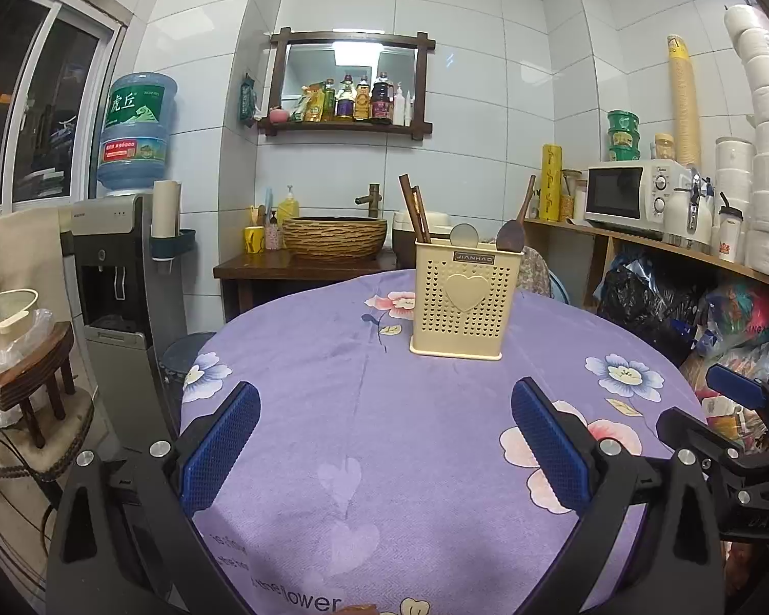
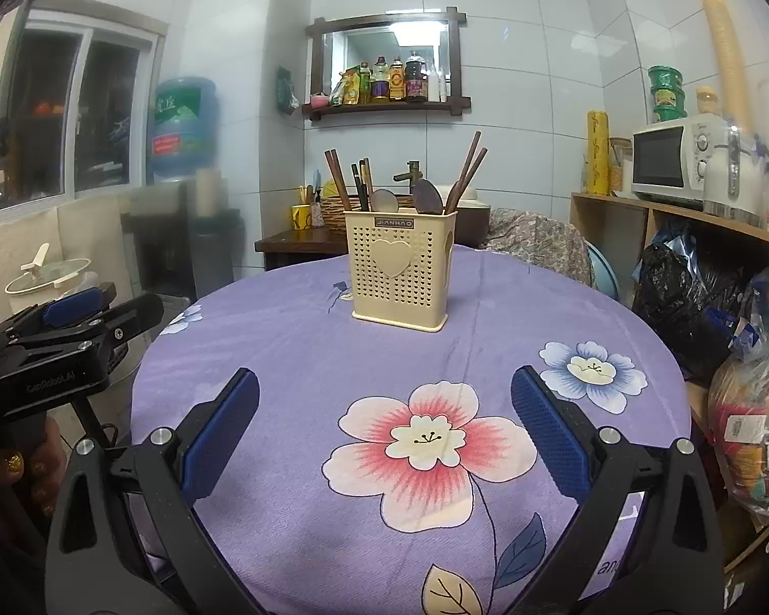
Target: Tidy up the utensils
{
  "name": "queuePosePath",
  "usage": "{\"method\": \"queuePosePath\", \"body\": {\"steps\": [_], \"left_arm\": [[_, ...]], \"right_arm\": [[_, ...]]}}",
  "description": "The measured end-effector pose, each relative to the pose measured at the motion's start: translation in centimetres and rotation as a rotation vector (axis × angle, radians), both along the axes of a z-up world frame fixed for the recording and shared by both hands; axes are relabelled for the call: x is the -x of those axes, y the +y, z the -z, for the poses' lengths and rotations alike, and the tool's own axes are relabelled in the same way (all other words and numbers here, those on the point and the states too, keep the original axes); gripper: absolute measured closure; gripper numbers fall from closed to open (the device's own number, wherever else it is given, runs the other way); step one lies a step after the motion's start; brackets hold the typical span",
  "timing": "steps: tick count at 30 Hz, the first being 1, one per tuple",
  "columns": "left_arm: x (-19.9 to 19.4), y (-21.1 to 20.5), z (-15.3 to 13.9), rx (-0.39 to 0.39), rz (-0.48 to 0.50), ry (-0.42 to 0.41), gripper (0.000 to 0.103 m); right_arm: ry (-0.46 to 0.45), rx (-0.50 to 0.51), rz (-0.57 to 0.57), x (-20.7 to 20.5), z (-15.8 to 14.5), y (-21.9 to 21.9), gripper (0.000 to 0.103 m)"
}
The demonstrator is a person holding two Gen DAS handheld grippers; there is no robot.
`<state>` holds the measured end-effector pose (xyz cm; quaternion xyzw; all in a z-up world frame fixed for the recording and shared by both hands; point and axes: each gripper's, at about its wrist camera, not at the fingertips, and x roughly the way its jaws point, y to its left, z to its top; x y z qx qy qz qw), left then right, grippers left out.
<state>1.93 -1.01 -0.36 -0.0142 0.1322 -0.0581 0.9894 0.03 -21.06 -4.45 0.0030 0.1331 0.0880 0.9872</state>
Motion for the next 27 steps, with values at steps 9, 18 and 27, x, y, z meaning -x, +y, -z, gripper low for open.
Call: {"method": "queuePosePath", "body": {"steps": [9, 18, 27], "left_arm": [[0.0, -0.07, -0.06, -0.005, -0.002, 0.002, 0.005], [-0.01, -0.05, -0.11, -0.006, -0.003, 0.0, 0.005], [-0.02, -0.15, -0.06, -0.008, -0.002, 0.003, 0.005]], "right_arm": [[0.003, -0.002, -0.001, 0.02, 0.03, 0.02, 0.006], [0.005, -0.002, -0.001, 0.02, 0.08, 0.05, 0.006], [0.009, 0.0, -0.002, 0.03, 0.29, 0.11, 0.006]]}}
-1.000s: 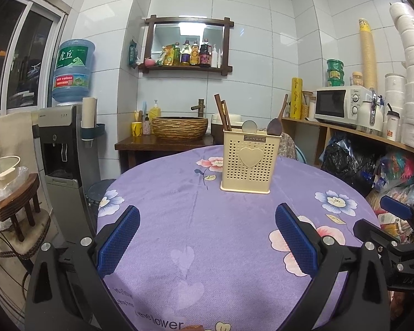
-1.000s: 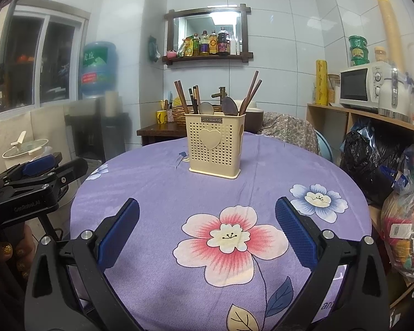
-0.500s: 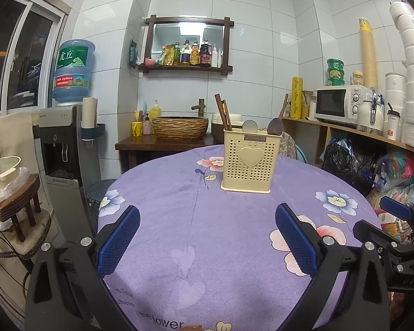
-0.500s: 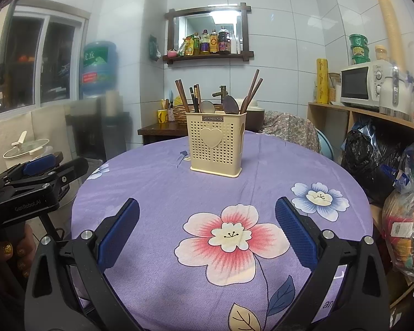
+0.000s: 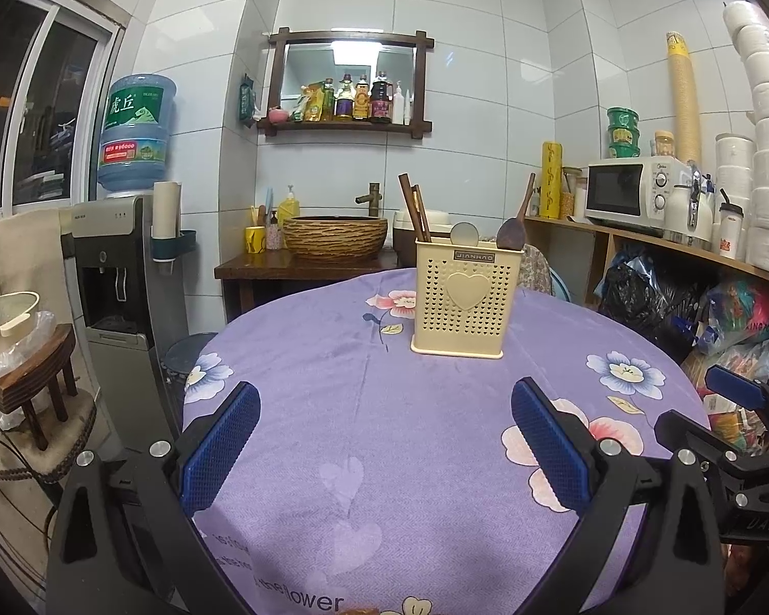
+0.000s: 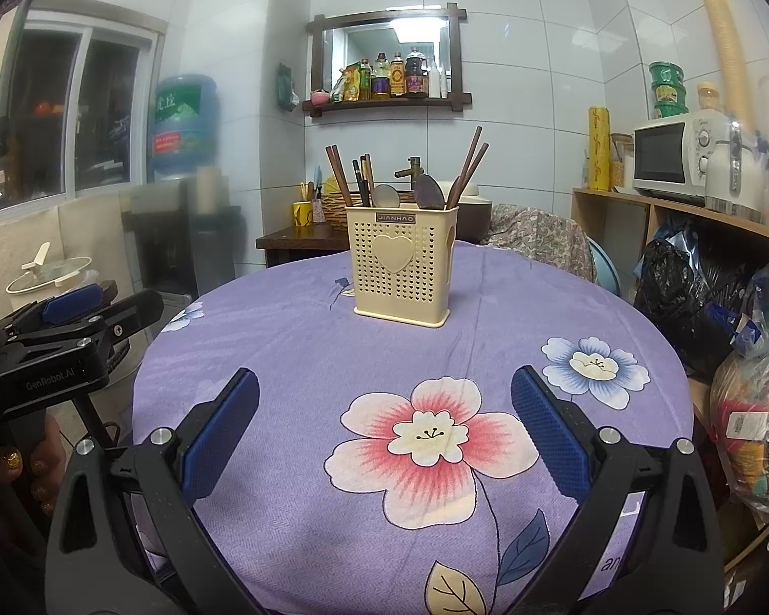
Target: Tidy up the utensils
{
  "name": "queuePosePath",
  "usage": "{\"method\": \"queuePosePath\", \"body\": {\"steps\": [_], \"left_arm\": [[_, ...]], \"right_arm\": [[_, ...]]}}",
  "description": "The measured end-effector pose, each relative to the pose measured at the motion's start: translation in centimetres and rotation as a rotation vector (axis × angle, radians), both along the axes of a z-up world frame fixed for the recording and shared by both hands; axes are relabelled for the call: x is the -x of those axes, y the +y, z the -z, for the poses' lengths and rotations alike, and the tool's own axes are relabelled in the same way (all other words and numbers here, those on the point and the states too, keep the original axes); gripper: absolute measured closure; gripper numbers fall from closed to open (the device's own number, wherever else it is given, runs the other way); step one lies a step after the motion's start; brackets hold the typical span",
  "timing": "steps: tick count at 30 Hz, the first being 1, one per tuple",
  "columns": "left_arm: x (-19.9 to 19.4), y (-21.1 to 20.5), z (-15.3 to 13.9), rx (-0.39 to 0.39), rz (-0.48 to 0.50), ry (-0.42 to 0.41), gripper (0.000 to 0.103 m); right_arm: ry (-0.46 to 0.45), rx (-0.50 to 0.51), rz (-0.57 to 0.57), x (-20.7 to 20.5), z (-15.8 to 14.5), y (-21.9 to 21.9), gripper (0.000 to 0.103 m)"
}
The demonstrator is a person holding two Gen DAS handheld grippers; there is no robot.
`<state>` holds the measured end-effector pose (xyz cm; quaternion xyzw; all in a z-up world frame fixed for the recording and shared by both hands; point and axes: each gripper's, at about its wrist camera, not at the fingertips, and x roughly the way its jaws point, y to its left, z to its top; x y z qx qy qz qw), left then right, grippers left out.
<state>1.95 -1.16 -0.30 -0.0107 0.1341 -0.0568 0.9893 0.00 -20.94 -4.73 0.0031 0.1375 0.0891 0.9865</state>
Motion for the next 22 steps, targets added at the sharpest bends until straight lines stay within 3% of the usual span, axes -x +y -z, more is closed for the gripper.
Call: {"method": "queuePosePath", "body": {"steps": [22], "left_arm": [[-0.37, 0.41, -0.08, -0.003, -0.043, 0.024, 0.005]], "right_arm": [[0.008, -0.003, 0.001, -0.01, 0.48, -0.02, 0.006]]}}
